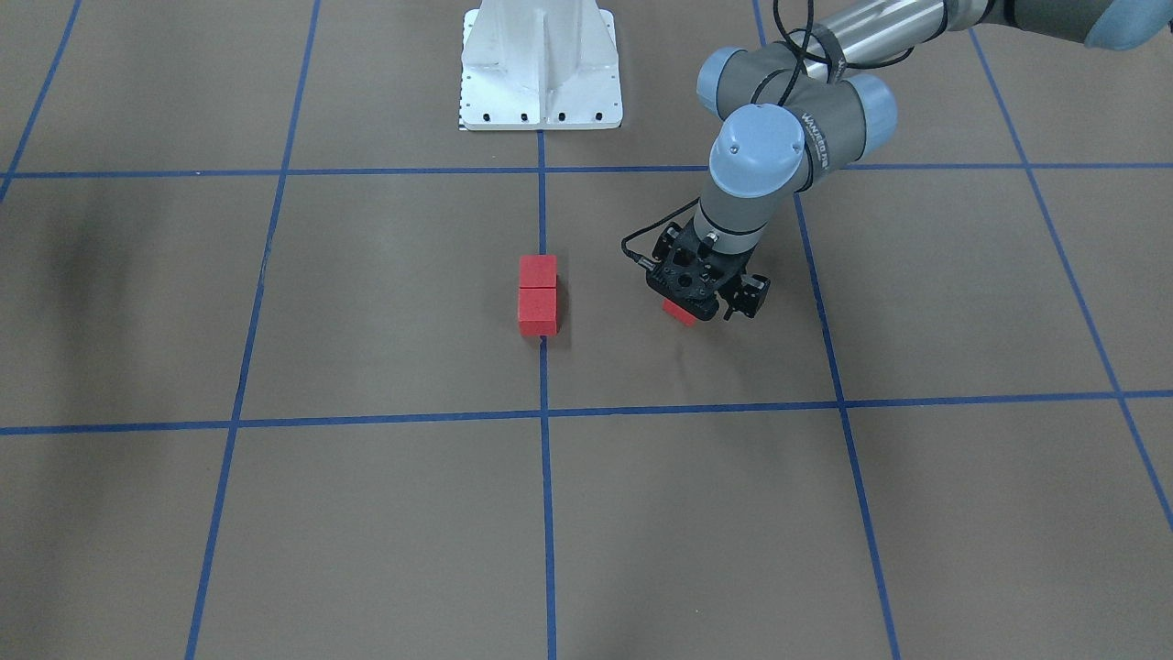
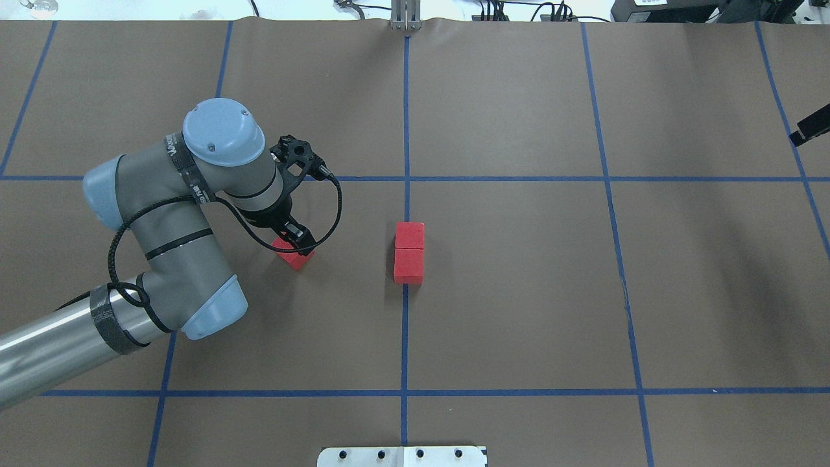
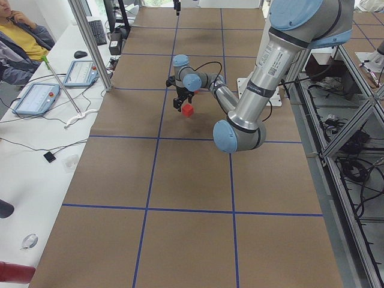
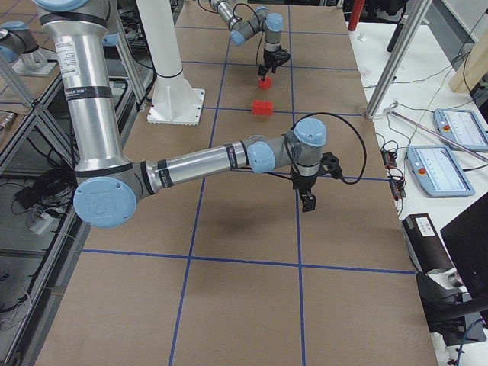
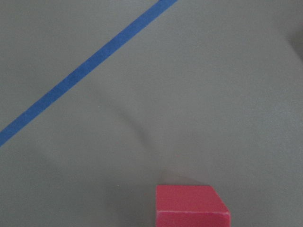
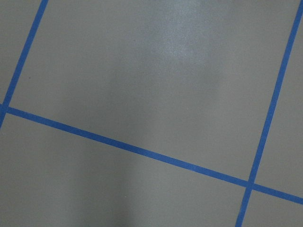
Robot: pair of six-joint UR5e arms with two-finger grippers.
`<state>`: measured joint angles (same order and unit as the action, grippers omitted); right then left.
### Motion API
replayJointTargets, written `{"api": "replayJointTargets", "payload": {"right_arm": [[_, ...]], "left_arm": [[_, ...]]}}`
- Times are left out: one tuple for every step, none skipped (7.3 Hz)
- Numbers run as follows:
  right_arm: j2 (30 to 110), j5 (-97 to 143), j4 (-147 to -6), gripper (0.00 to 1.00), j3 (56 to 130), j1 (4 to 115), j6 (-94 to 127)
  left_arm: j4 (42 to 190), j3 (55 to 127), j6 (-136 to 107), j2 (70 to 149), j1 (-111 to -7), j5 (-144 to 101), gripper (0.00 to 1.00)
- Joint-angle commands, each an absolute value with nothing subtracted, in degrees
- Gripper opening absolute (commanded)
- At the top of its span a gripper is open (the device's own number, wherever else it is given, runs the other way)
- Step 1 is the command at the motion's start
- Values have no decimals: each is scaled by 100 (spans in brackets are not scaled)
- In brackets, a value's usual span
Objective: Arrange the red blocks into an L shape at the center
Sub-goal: 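Carry the red cube with the left gripper toward the two-cube row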
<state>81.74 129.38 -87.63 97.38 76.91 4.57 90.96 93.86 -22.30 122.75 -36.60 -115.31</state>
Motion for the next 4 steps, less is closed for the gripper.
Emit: {"api": "replayJointTargets", "payload": {"right_arm": [[8174,12937,-8763,100,9738,7690,457],[8174,12937,-8763,100,9730,7690,457],[8165,12937,-8763,100,9703,7690,457],[8165,12937,-8763,100,9703,7690,457]], "left_arm": [[9088,9369,-2224,12270,-3586,-11531,99],[9097,9291,-2224,12270,-3569,-11531,98],[9088,9290,-2206,12270,-3560,-11540,89],[9088,9255,-2171,12261,-3560,-11540,82]]}}
